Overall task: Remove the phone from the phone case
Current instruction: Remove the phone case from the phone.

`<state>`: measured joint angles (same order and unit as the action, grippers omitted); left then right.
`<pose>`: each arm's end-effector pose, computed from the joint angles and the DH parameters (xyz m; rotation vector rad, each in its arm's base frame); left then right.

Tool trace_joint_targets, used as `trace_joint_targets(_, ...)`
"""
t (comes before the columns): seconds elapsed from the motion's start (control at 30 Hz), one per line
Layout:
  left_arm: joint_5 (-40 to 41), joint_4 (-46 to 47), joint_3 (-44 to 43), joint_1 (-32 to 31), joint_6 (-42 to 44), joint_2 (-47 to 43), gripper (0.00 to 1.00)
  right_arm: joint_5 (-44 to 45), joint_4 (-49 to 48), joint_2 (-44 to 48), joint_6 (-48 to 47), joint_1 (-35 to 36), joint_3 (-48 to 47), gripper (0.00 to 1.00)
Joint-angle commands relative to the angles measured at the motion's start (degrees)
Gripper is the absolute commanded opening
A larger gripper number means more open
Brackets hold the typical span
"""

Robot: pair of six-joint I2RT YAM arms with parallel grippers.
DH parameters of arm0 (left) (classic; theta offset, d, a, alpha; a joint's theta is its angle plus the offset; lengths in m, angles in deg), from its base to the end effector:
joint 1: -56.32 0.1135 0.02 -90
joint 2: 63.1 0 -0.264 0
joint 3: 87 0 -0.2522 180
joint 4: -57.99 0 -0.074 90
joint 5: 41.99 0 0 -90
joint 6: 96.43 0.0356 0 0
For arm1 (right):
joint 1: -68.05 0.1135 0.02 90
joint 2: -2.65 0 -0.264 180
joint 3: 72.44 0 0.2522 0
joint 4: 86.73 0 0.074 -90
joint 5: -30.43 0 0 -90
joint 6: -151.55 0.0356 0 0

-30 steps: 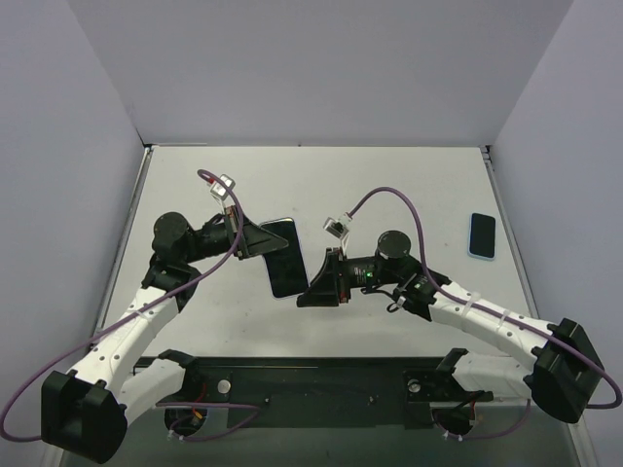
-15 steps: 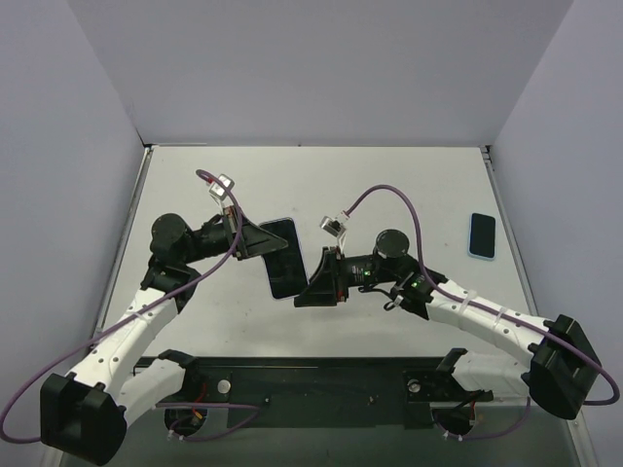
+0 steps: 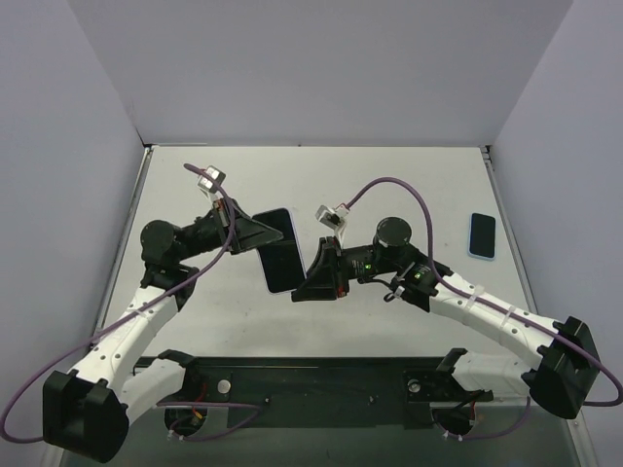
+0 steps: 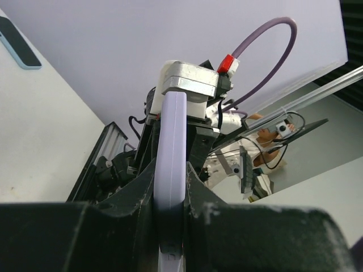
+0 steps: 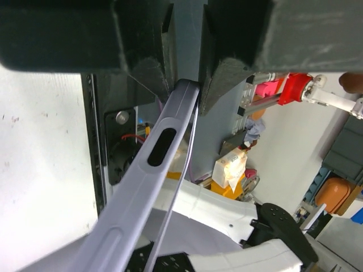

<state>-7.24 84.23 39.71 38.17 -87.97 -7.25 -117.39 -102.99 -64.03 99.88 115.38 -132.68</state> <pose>0.1905 -0.0932 0.3586 0.2024 1.6487 -1.9541 0.1525 0.2099 0.3435 -1.1075 1.4294 1.8334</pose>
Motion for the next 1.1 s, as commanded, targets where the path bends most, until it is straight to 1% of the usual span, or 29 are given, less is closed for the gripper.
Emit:
trace_joint_targets(0.0, 4.61, 21.90, -2.31, -0.48, -22.60, 1.71, 0.00, 2.19, -10.66, -3.10, -1.78, -0.05, 1.13, 0.00)
trace_joint_targets(0.03, 5.40, 23.78, -2.48, -0.57, -25.75, 2.76, 0.00, 2.10, -12.15, -3.28, -1.24, -0.05, 1.30, 0.00)
trace_joint_targets(0.07, 5.58, 26.15, -2.66, -0.57, -26.65, 3.03, 0.00, 2.36, -12.43, -3.55, -1.06, -0.05, 1.30, 0.00)
trace_joint_targets(0.23, 6.72, 25.82, -3.71, -1.09, -27.53, 3.30, 0.00, 2.80, -12.43, -3.46, -1.59, -0.05, 1.83, 0.00)
trace_joint_targets(0.37, 9.10, 26.17, -3.36, -2.94, -29.02, 2.51, 0.00, 2.63, -12.52, -3.73, -2.37, 0.39, 2.01, 0.00)
trace_joint_targets(0.47, 12.08, 26.96, -1.79, -4.34, -32.44, 2.07, 0.00, 2.89, -7.35, -3.46, -6.85, 0.83, 0.08, 0.00)
trace_joint_targets(0.53, 12.88, 27.32, -1.00, -4.52, -34.20, 1.89, 0.00, 3.15, 1.94, -3.29, -14.12, 1.27, -2.37, 0.00)
trace_joint_targets(0.57, 12.97, 26.44, -0.99, -4.61, -34.48, 1.89, 0.00, 4.20, 5.12, -3.37, -15.90, 1.45, -3.17, 0.00)
trace_joint_targets(0.6, 13.14, 25.91, -0.73, -4.79, -34.39, 1.54, 0.00, 4.47, 10.02, -3.46, -19.92, 2.06, -5.53, 0.00)
trace_joint_targets(0.67, 13.40, 23.72, -0.38, -4.96, -33.60, 0.75, 0.00, 5.88, 15.58, -3.99, -23.89, 2.68, -8.08, 0.00)
trace_joint_targets(0.8, 13.85, 21.52, 0.06, -5.93, -32.72, 0.31, 0.00, 8.16, 22.62, -5.57, -29.70, 3.64, -12.40, 0.00)
trace_joint_targets(0.93, 14.20, 21.25, 0.42, -6.72, -32.37, 0.22, 0.00, 10.10, 27.55, -7.24, -33.22, 4.26, -16.18, 0.00)
trace_joint_targets(1.07, 14.81, 20.81, 1.65, -7.16, -32.19, -0.31, 0.00, 14.22, 31.50, -8.12, -35.60, 4.96, -19.35, 0.00)
